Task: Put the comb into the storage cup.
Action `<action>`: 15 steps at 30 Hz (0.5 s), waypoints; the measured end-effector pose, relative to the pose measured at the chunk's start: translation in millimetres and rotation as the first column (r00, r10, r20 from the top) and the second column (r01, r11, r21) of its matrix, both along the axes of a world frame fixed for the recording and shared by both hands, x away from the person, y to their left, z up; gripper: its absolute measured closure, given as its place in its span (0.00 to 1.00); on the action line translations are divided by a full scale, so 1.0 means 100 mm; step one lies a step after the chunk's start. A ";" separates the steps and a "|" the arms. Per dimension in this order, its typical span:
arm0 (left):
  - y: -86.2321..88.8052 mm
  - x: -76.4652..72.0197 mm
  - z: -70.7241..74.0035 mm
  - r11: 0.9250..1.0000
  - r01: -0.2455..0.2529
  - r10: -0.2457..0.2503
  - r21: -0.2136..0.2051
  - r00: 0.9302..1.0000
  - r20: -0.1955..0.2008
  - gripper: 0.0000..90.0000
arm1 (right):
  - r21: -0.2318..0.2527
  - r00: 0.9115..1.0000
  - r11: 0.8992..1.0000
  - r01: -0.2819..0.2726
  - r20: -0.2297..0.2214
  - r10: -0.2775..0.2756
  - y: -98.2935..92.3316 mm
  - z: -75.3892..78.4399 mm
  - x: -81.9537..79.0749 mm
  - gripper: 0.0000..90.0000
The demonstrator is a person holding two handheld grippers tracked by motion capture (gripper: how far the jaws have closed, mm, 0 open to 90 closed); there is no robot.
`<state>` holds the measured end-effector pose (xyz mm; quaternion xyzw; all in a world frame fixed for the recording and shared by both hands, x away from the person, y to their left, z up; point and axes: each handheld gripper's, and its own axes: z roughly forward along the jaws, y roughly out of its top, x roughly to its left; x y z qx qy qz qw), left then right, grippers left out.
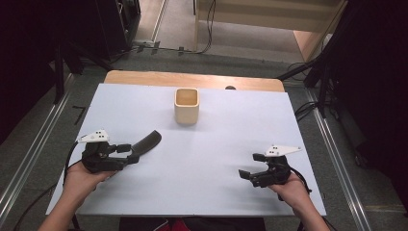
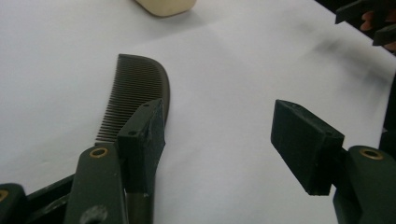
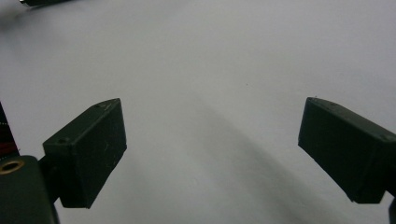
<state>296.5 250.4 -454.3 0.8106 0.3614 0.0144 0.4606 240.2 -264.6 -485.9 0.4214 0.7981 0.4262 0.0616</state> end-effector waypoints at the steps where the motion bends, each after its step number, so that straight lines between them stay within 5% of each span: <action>1: 0.00 0.00 0.00 1.000 0.000 0.000 0.000 1.000 0.000 0.40 | -0.001 1.000 1.000 0.000 -0.001 0.000 -0.01 0.00 -0.01 0.07; 15: -0.15 -0.16 -0.06 0.999 0.050 -0.050 0.018 0.999 -0.006 0.34 | 0.002 1.000 1.000 0.013 -0.004 -0.013 -0.04 -0.01 -0.06 0.07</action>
